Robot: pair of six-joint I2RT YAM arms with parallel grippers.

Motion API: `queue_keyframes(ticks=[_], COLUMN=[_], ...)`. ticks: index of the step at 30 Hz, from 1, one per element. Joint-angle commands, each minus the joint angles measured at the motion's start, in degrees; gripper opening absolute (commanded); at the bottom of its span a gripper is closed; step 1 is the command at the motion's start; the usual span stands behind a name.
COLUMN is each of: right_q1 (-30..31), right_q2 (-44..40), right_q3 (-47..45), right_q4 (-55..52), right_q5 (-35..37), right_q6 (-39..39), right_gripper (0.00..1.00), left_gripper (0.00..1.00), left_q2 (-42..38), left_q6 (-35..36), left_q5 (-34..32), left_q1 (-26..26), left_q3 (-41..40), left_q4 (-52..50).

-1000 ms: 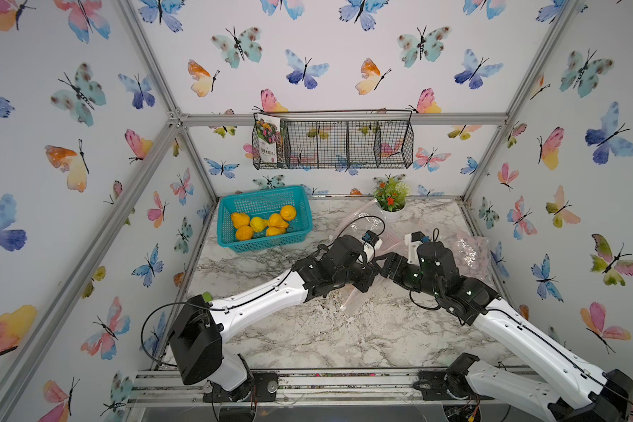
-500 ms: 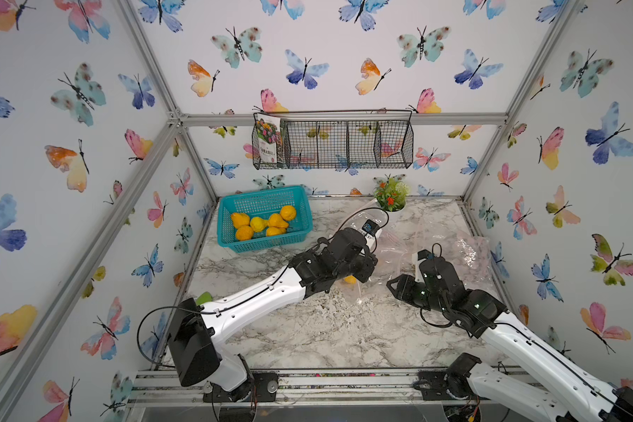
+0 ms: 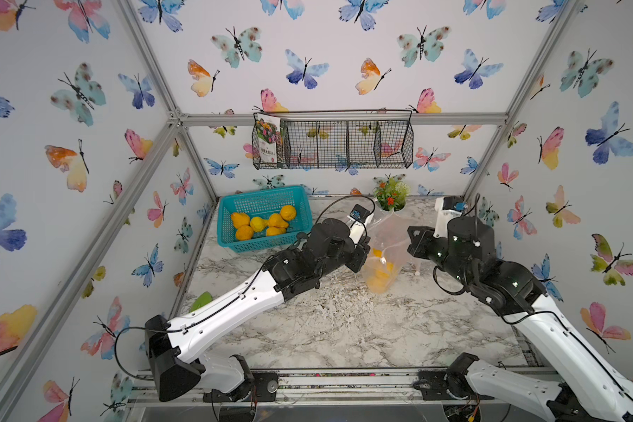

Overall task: Open the zip-top bag and take out the pear
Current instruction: Open the zipper of the food storage bag at the center of the board.

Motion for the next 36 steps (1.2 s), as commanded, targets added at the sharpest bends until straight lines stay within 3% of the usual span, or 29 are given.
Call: queue_keyframes(ticks=[1, 4, 8, 11, 14, 18, 24, 28, 33, 36], right_q1=[0.0, 0.0, 0.0, 0.0, 0.0, 0.0, 1.0, 1.3, 1.3, 1.4], right_q2=[2.5, 5.6, 9.3, 11.2, 12.2, 12.0, 14.1, 15.8, 17.7, 18.3], right_q3=[5.7, 7.3, 2.7, -2.9, -8.4, -15.8, -18.9, -16.5, -15.2, -14.4], right_q4=[-3.6, -3.8, -2.3, 1.9, 7.8, 19.4, 27.8, 25.9, 23.3, 22.1], right_q5=[4.6, -3.6, -16.8, -26.1, -33.3, -42.4, -48.7, -48.8, -48.0, -47.3], right_q6=[-12.0, -15.7, -16.3, -14.2, -9.5, -2.8, 1.4, -0.2, -1.4, -1.6], right_gripper=[0.02, 0.02, 0.02, 0.02, 0.02, 0.02, 0.02, 0.02, 0.02, 0.02], left_gripper=[0.0, 0.0, 0.0, 0.0, 0.0, 0.01, 0.27, 0.39, 0.41, 0.32], left_q2=[-2.6, -5.0, -9.7, -10.2, -9.2, -12.1, -18.1, -19.5, -20.7, -19.7], left_q6=[1.3, -2.3, -9.8, -13.8, -14.5, -13.9, -12.3, -10.9, -12.6, -16.2], left_q5=[-3.5, -2.2, 7.2, 13.6, 17.3, 13.5, 8.7, 12.0, 19.6, 22.7], left_q1=[0.7, 2.7, 9.4, 13.5, 15.7, 16.2, 18.5, 18.5, 18.5, 18.5], left_q3=[0.3, -5.3, -21.2, -30.5, -33.4, -35.2, -30.7, -25.8, -22.0, -20.6], left_q4=[-1.6, -1.6, 5.1, 8.0, 4.5, 1.2, -4.0, -7.1, -5.4, -4.4])
